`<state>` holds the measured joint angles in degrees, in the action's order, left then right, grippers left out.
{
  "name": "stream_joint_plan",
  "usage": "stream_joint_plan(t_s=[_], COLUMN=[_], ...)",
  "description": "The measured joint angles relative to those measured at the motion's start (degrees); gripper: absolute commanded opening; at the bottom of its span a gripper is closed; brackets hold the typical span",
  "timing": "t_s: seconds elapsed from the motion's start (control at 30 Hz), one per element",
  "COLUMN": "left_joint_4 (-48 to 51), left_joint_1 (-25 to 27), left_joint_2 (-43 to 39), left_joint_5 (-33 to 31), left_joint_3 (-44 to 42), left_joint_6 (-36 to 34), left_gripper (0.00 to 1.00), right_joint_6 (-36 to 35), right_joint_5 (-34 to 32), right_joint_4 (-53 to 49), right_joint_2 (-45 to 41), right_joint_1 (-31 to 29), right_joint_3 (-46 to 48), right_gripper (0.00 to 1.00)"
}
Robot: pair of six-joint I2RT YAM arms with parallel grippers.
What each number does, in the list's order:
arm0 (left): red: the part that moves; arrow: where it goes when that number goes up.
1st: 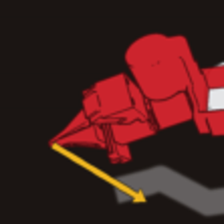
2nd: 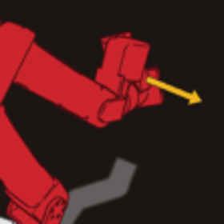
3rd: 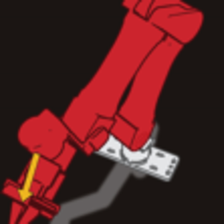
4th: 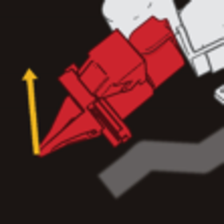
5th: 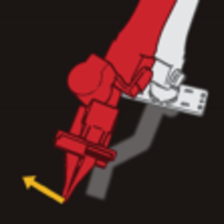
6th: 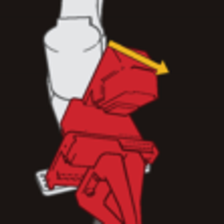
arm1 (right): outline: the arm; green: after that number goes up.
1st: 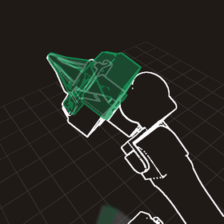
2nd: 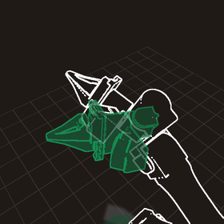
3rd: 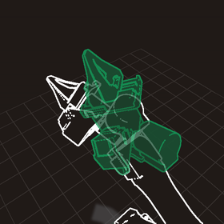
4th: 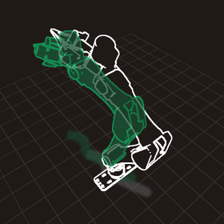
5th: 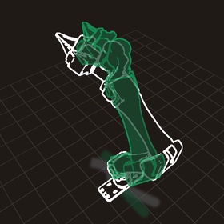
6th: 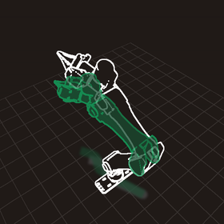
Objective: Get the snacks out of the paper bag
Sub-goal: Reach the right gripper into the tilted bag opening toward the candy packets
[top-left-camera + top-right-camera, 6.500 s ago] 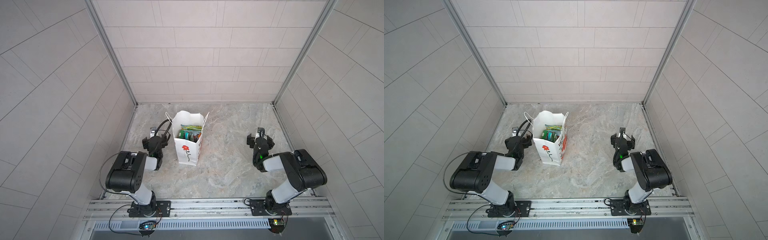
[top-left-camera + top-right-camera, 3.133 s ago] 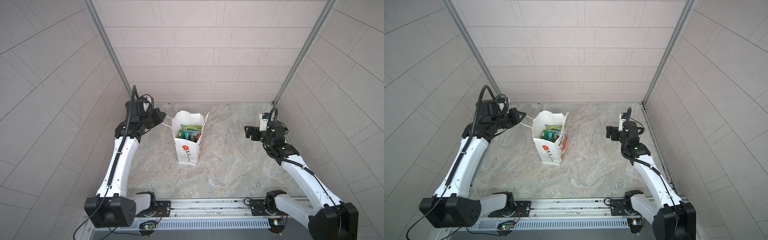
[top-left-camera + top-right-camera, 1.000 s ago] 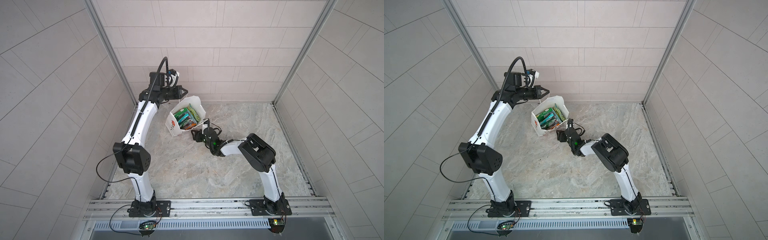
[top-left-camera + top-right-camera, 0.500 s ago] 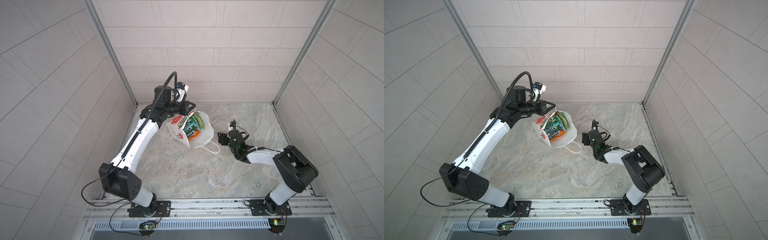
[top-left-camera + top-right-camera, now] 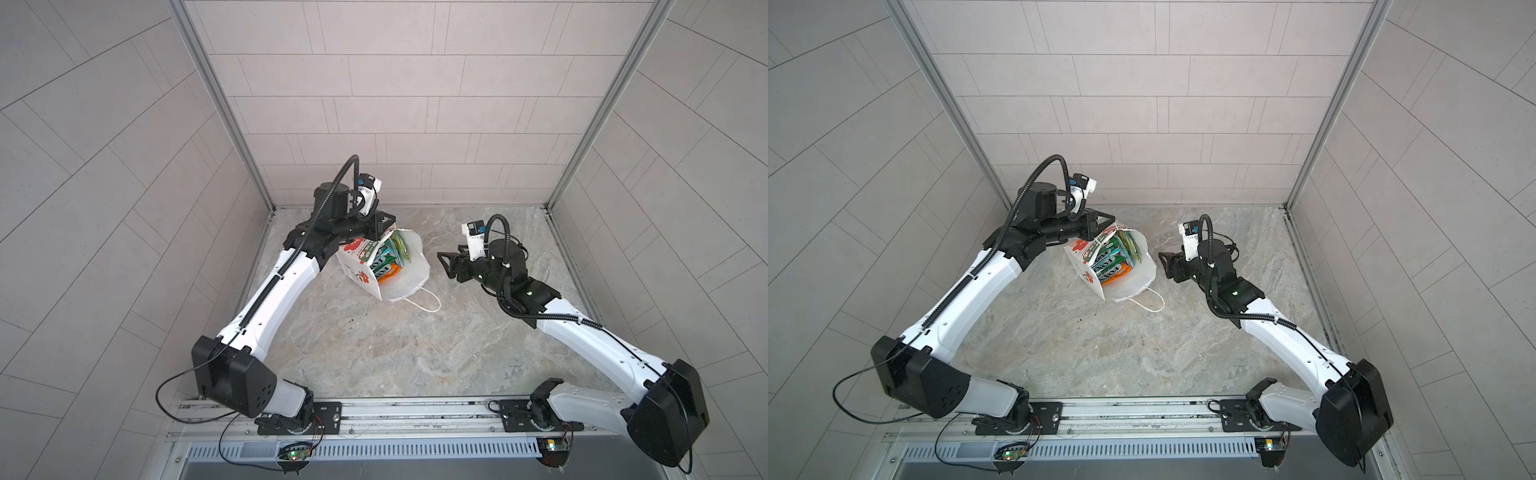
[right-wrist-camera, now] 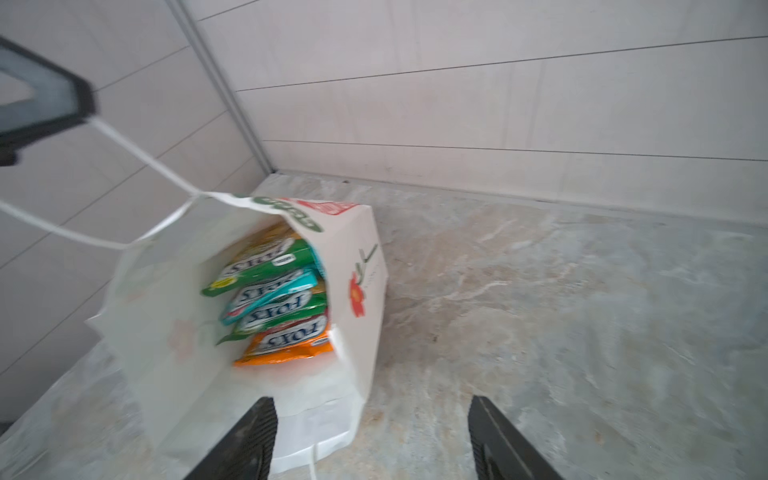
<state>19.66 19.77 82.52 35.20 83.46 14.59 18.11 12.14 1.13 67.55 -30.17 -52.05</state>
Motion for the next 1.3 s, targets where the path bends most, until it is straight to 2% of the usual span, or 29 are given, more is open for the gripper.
stream_joint_plan(t_s=[0.23, 0.57, 0.77, 0.93, 1.3], left_joint_4=[-1.3, -1.9, -1.9, -2.0, -2.2], left_joint_1=[0.0, 0.0, 0.0, 0.0, 0.0], left_joint_2=[-1.2, -1.9, -2.0, -2.0, -2.5], left_joint_5=[-0.4, -0.4, -0.4, -0.4, -0.4], left_joint_3=[-1.3, -2.5, -2.5, -2.5, -3.0], left_joint_6=[1.1, 1.2, 1.3, 1.3, 1.4], left_gripper=[0.0, 0.0, 0.0, 0.0, 0.0], right_joint_6=[-4.2, -7.9, -9.6, -10.0, -9.5], right_joint_5=[7.6, 9.2, 4.1, -2.7, -15.6], right_joint_4=[-5.1, -10.8, -13.6, -15.1, -13.8], right_joint_2=[6.3, 18.5, 24.3, 28.8, 35.5], right_joint_1=[-7.4, -11.7, -14.1, -15.3, -15.6], right_joint_3=[-6.4, -12.7, -16.7, -21.0, -24.9], right_gripper=[0.68, 0.54, 0.49, 0.44, 0.4])
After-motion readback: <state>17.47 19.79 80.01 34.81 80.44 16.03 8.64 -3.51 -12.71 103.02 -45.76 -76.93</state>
